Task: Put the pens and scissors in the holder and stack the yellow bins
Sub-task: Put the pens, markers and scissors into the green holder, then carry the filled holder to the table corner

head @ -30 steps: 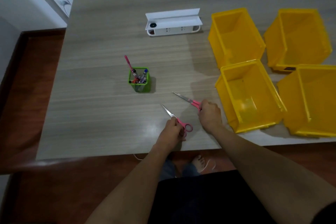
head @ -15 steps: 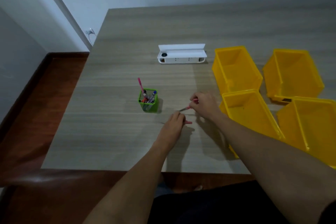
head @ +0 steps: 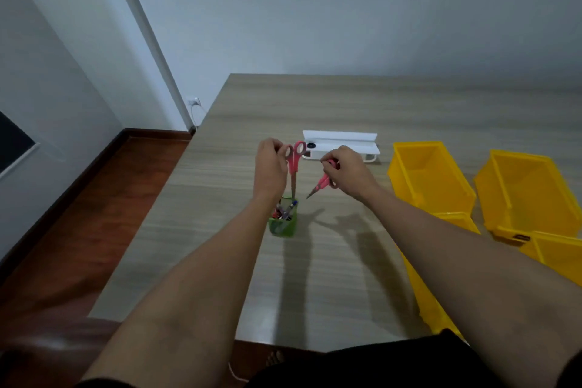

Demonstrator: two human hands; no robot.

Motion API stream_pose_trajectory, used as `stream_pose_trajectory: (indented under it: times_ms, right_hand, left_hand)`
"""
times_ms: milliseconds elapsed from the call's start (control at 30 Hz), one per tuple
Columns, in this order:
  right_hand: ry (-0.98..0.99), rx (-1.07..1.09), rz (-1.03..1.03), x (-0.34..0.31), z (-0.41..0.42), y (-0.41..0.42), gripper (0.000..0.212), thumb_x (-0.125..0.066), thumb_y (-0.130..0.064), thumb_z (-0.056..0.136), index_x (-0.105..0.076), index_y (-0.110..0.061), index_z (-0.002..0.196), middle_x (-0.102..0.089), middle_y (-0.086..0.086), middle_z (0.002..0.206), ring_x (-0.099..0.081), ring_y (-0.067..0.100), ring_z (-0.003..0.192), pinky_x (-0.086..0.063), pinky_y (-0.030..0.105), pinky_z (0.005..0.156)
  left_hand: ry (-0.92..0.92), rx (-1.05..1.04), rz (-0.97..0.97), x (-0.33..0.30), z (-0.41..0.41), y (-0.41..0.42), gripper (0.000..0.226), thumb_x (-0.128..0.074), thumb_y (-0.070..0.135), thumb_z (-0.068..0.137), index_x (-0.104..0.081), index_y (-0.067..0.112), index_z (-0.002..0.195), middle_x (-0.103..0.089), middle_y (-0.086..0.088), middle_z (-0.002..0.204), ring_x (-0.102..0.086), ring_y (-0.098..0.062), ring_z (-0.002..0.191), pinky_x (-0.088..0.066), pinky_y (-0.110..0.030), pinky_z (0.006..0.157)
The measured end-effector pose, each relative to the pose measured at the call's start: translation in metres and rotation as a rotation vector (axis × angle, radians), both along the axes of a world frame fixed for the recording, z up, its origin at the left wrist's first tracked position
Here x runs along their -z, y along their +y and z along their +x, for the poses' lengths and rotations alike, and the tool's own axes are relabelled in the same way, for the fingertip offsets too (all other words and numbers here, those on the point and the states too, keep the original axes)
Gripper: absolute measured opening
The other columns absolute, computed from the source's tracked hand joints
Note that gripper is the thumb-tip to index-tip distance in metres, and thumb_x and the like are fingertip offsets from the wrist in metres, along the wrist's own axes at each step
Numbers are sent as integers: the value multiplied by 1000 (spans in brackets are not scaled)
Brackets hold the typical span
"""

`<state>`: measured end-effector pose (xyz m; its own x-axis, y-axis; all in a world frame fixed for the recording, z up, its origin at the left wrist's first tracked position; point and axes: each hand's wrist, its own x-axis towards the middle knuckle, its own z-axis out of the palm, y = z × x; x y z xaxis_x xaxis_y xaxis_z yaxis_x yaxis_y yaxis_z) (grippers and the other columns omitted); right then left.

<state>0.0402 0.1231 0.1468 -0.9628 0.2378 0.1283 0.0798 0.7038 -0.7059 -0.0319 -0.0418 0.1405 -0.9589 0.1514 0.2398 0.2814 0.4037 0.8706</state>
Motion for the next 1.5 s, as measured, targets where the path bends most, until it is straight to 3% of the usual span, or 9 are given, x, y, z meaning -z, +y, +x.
stream_pose_trajectory:
  times_ms: [267,367,567,667,900,1000,1133,1333,1500]
  right_hand:
    - [9,-34,56,-3,-34,-29,22,-52,-13,94,-72,-5,99,-46,-2,88,-57,19,71,-48,30,69]
    - [-14,-47,73,2,-44,-37,22,-52,-13,95,-71,-3,102,-48,3,92,-61,25,75,-48,30,67]
    - [-108,-74,117,19,-62,-51,23,-54,-13,95,-69,4,99,-56,16,94,-62,29,70,-55,44,73]
    - [-144,-64,93,30,-66,-60,22,-56,-14,94,-70,1,103,-58,16,97,-65,30,76,-56,43,75]
    - [-215,-8,-48,52,-71,-75,32,-59,-7,90,-62,-2,122,-70,13,103,-68,21,87,-56,34,88]
    - [-202,46,-75,56,-72,-75,35,-65,-15,89,-61,-5,122,-67,9,106,-65,22,96,-54,33,88]
    - [-168,166,-137,62,-69,-67,31,-57,-26,94,-61,-6,118,-66,6,103,-64,16,84,-53,25,73]
    - [-172,436,-187,92,-57,-43,23,-49,-18,97,-67,-4,101,-69,14,102,-63,29,95,-45,30,79]
    - [-330,553,-162,126,-41,-31,27,-48,-5,92,-68,-3,111,-67,16,120,-60,31,115,-48,37,98]
  left_hand:
    - [-67,-42,41,1,-29,-30,13,-49,21,98,-51,13,88,-64,-17,90,-64,-34,81,-55,-48,74]
    - [-111,-22,65,10,-34,-34,14,-51,18,98,-53,7,90,-65,-20,90,-65,-36,80,-55,-50,74]
    - [-180,26,14,38,-43,-40,16,-53,23,97,-51,19,82,-65,-14,88,-67,-30,79,-56,-50,73]
    - [-212,56,-31,53,-44,-43,15,-54,25,96,-53,18,83,-65,-11,87,-67,-28,78,-57,-48,72]
    - [-121,110,-153,62,-51,-54,20,-63,28,91,-65,8,90,-59,-5,94,-58,-14,80,-44,-18,68]
    - [-77,126,-239,61,-59,-62,27,-60,35,92,-66,11,84,-58,-1,87,-56,-10,75,-41,-16,66]
    - [-50,86,-258,64,-67,-69,30,-51,31,97,-62,9,80,-56,-3,86,-54,-15,73,-40,-22,68]
    - [-124,44,-283,82,-69,-74,21,-43,14,98,-61,3,101,-55,-9,107,-48,-13,81,-38,-23,76]
    - [-328,136,-394,116,-64,-76,30,-46,-3,90,-58,0,117,-51,-17,123,-55,-24,98,-40,-25,89]
